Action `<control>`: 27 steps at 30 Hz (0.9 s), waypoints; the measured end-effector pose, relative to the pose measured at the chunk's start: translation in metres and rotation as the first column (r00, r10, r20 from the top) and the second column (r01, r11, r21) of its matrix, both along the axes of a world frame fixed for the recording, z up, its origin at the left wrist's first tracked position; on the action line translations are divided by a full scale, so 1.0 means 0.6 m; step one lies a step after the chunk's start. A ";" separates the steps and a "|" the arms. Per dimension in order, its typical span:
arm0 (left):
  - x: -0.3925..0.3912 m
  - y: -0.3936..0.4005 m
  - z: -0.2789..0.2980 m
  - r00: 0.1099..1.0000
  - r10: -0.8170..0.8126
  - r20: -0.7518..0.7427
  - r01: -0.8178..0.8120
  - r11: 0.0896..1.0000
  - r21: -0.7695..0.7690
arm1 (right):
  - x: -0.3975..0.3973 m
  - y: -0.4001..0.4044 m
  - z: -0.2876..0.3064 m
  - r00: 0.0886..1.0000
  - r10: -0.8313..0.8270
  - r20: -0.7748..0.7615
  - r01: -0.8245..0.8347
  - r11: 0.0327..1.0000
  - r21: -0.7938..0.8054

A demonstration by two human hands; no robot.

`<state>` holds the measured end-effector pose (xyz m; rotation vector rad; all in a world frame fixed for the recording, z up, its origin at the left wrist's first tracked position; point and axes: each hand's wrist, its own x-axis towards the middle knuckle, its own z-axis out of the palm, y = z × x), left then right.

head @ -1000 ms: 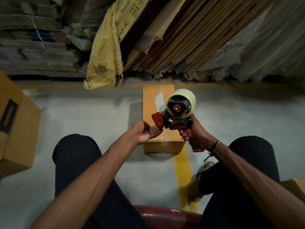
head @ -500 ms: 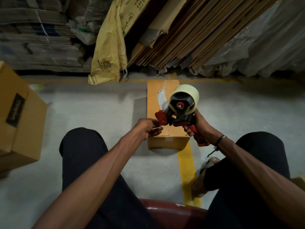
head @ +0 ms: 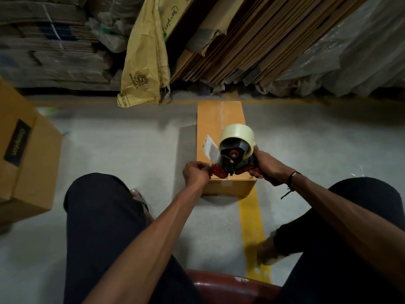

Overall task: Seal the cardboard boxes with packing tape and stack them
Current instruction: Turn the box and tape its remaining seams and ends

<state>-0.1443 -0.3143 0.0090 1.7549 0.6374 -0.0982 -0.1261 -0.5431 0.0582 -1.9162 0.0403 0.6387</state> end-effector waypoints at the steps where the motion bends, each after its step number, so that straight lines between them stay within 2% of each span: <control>1: -0.002 0.002 -0.012 1.000 0.018 -0.003 -0.018 0.999 0.032 | 0.003 -0.003 -0.004 1.000 -0.001 0.001 0.001 1.000 -0.029; 4: -0.008 0.052 -0.063 0.994 0.091 -0.068 -0.075 0.975 0.209 | 0.014 -0.029 -0.020 0.999 -0.043 0.012 0.044 0.991 -0.127; 5: -0.009 0.076 -0.081 0.991 0.107 -0.086 -0.086 0.971 0.222 | 0.018 -0.041 -0.027 0.998 -0.064 0.013 0.065 0.986 -0.152; 9: 0.003 0.112 -0.121 0.997 0.013 -0.077 0.005 0.973 0.229 | 0.020 -0.081 -0.068 0.996 -0.094 0.002 0.093 0.974 -0.205; 13: 0.035 0.104 -0.148 0.996 -0.063 -0.071 0.079 0.964 0.252 | 0.017 -0.092 -0.127 0.998 -0.046 0.046 0.057 0.961 -0.270; 18: 0.054 0.105 -0.208 0.991 -0.034 -0.130 0.068 0.961 0.267 | 0.039 -0.089 -0.181 0.985 0.130 0.112 -0.064 0.882 -0.466; 21: 0.062 0.103 -0.233 0.987 0.019 -0.161 0.018 0.974 0.225 | 0.060 -0.092 -0.212 0.958 0.230 0.169 -0.102 0.829 -0.549; 27: 0.070 0.094 -0.263 0.976 0.066 -0.208 -0.035 0.988 0.150 | 0.094 -0.104 -0.243 0.945 0.263 0.196 -0.107 0.813 -0.572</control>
